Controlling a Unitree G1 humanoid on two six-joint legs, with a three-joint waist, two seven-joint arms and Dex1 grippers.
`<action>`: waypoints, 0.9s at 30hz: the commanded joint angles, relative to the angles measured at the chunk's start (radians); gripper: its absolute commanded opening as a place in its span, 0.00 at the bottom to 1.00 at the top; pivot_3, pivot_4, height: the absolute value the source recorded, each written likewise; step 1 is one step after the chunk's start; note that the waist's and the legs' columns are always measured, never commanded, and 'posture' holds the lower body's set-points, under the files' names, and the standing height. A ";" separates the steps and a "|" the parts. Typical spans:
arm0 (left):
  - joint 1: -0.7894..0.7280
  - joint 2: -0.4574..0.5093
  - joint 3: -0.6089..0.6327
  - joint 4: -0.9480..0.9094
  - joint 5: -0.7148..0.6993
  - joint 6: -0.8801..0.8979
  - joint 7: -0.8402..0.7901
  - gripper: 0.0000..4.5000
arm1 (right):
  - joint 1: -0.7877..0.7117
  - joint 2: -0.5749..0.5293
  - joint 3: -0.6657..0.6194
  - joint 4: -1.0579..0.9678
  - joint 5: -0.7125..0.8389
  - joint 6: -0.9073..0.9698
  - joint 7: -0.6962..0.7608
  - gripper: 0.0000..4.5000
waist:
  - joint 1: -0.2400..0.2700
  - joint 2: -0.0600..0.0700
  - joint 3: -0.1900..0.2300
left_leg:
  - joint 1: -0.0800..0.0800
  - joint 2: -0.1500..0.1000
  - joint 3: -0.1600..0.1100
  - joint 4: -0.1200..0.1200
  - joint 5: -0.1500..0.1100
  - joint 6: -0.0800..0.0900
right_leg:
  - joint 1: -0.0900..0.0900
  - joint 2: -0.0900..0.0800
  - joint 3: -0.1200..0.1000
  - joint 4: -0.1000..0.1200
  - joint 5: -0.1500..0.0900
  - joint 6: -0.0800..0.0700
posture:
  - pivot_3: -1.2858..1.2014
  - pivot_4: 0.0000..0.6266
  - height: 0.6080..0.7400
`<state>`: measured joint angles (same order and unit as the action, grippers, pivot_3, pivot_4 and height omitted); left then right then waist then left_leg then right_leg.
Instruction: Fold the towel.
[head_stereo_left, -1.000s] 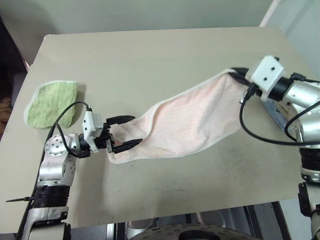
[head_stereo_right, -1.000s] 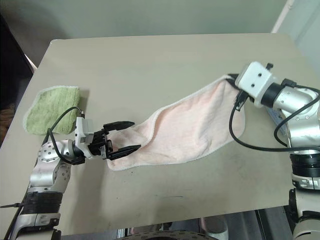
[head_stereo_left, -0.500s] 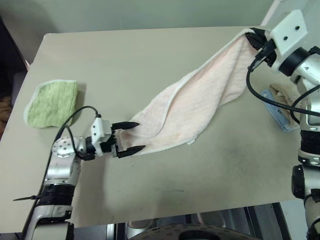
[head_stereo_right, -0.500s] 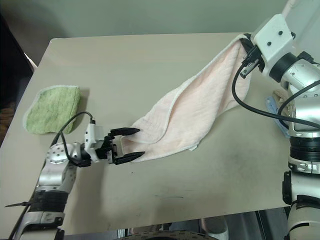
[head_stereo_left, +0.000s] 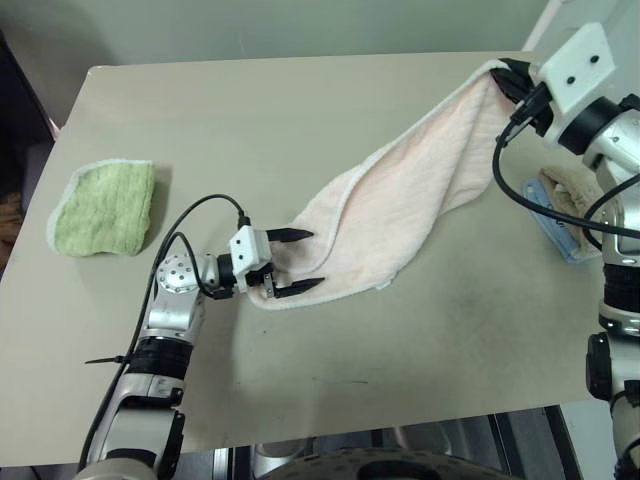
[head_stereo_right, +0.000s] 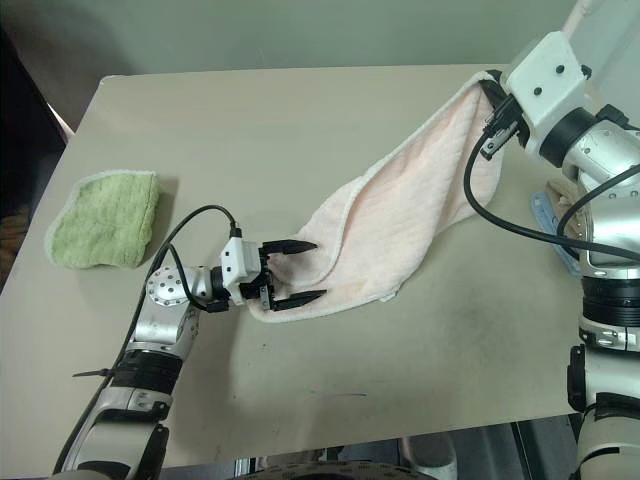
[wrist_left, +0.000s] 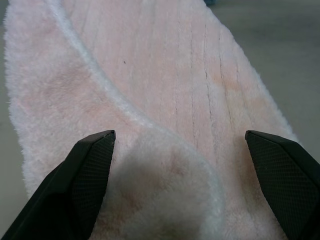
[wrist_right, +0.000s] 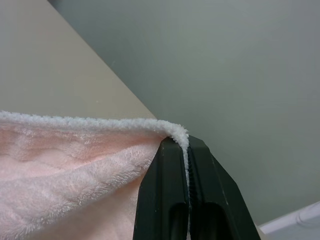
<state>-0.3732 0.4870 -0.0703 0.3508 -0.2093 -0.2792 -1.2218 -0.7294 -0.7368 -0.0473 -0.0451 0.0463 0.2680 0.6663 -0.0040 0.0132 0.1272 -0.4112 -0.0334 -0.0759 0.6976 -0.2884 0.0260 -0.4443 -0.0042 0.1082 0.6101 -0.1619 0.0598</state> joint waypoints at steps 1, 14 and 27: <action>-0.022 0.018 -0.009 0.005 0.029 -0.036 0.019 1.00 | 0.002 -0.021 -0.027 -0.045 -0.012 -0.020 -0.015 0.00 | 0.000 0.000 0.000 | 0.000 0.000 0.000 0.000 0.000 0.000 | 0.000 0.000 0.000 0.000 0.000 0.000 | 0.52 0.24 1.00; -0.062 0.054 -0.012 0.078 0.080 -0.094 0.091 1.00 | 0.012 -0.019 -0.027 -0.041 -0.015 -0.025 -0.024 0.00 | 0.001 0.000 0.000 | -0.001 0.000 0.000 0.000 0.000 0.000 | -0.001 0.000 0.000 0.000 0.000 0.000 | 0.52 0.24 1.00; -0.067 0.031 0.007 0.095 0.031 -0.162 0.124 1.00 | 0.020 -0.025 -0.026 -0.036 -0.019 -0.032 -0.021 0.00 | 0.001 0.000 0.000 | -0.001 0.000 0.000 0.000 0.000 0.000 | -0.001 0.000 0.000 0.000 0.000 0.000 | 0.52 0.24 1.00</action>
<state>-0.4315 0.5225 -0.0886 0.4573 -0.1511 -0.4200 -1.1010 -0.7081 -0.7467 -0.0472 -0.0506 0.0341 0.2499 0.6571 -0.0032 0.0132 0.1272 -0.4125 -0.0334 -0.0760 0.6977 -0.2881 0.0264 -0.4456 -0.0042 0.1079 0.6104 -0.1616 0.0601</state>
